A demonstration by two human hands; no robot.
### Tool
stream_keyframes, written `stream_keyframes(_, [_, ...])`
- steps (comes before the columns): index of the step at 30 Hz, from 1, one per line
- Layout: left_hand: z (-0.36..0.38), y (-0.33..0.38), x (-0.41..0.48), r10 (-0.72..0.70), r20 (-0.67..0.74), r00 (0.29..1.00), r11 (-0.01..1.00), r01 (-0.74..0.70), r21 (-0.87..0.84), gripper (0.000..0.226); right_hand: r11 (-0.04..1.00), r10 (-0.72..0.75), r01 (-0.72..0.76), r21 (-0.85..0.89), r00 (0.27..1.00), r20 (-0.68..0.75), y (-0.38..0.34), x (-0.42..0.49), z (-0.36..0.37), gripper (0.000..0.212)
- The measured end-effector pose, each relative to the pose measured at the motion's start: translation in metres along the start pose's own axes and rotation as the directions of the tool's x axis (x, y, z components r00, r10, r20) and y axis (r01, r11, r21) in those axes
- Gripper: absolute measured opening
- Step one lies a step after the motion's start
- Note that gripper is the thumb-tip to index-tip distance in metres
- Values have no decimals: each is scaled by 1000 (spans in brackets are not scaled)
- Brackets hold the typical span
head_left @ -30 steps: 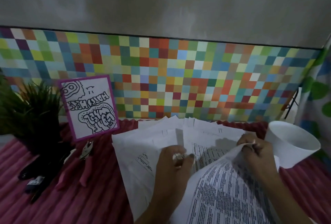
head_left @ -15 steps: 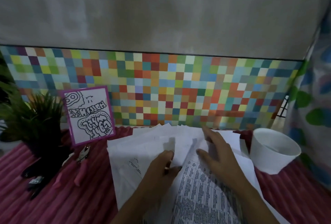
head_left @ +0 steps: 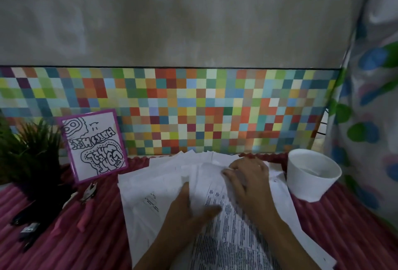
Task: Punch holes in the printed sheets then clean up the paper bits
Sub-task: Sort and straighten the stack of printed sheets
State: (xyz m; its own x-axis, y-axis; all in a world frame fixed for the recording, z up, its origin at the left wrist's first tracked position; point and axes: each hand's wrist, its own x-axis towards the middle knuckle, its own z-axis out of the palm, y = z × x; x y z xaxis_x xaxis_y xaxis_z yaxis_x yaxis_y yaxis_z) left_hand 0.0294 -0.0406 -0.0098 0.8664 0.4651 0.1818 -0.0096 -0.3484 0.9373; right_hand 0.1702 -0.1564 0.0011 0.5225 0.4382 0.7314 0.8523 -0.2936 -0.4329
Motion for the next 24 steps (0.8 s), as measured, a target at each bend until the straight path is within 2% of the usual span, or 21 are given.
stream_keyframes(1, [1,-3,0,2,-15,1000,1000,-2,27,43,1000,5,-5,11,1000,8,-5,-1,3,22])
stream_keyframes(3, [-3,-9,3,45,-82,996,998,-42,40,38,1000,29,-29,-4,999,-29,-7,2,2,24])
stream_keyframes(5, [-12,-13,8,57,-130,990,997,-64,-50,31,989,140,-144,-14,980,-144,-2,7,-10,38])
stream_keyframes(6, [-17,-15,10,39,-122,992,987,-57,-148,34,972,235,-226,62,948,-215,-1,10,-18,45])
stream_keyframes(7, [-20,-14,11,11,-125,992,969,-41,-244,39,921,369,-319,222,899,-238,4,10,-25,50])
stream_keyframes(8, [-21,-14,12,-15,-122,992,948,-25,-316,43,810,513,-411,418,842,-165,7,10,-29,54])
stream_keyframes(9, [-21,-12,12,-22,-130,991,938,-25,-345,40,670,614,-514,536,790,-10,9,10,-34,57])
stream_keyframes(10, [-20,-12,13,-21,-171,985,939,-39,-342,29,555,656,-626,547,734,175,12,10,-41,56])
stream_keyframes(11, [-21,-11,15,-21,-223,975,938,-58,-342,20,468,649,-722,509,672,357,15,10,-47,52])
stream_keyframes(12, [-23,-9,16,-45,-285,958,933,-61,-354,20,394,608,-781,485,617,500,15,10,-53,46])
stream_keyframes(13, [-27,-7,17,-84,-346,934,924,-56,-378,22,357,551,-803,477,593,587,13,11,-59,41])
stream_keyframes(15, [-34,-10,21,-146,-380,913,907,-30,-420,25,360,477,-810,462,586,656,4,14,-64,36])
stream_keyframes(16, [-34,-10,22,-169,-353,920,895,-7,-447,34,388,461,-808,443,586,666,-1,14,-63,36])
stream_keyframes(18, [-28,-15,22,-183,-265,947,865,27,-501,49,486,446,-780,395,610,655,-6,10,-57,39])
stream_keyframes(20, [-24,-12,20,-171,-293,941,891,21,-454,46,545,470,-749,377,645,603,-7,6,-61,41])
stream_keyframes(22, [-29,-11,22,-165,-338,927,886,-11,-463,33,512,554,-741,435,671,492,1,4,-82,38])
stream_keyframes(24, [-34,-8,24,-137,-301,944,849,-45,-526,26,409,642,-732,544,655,398,17,0,-114,37])
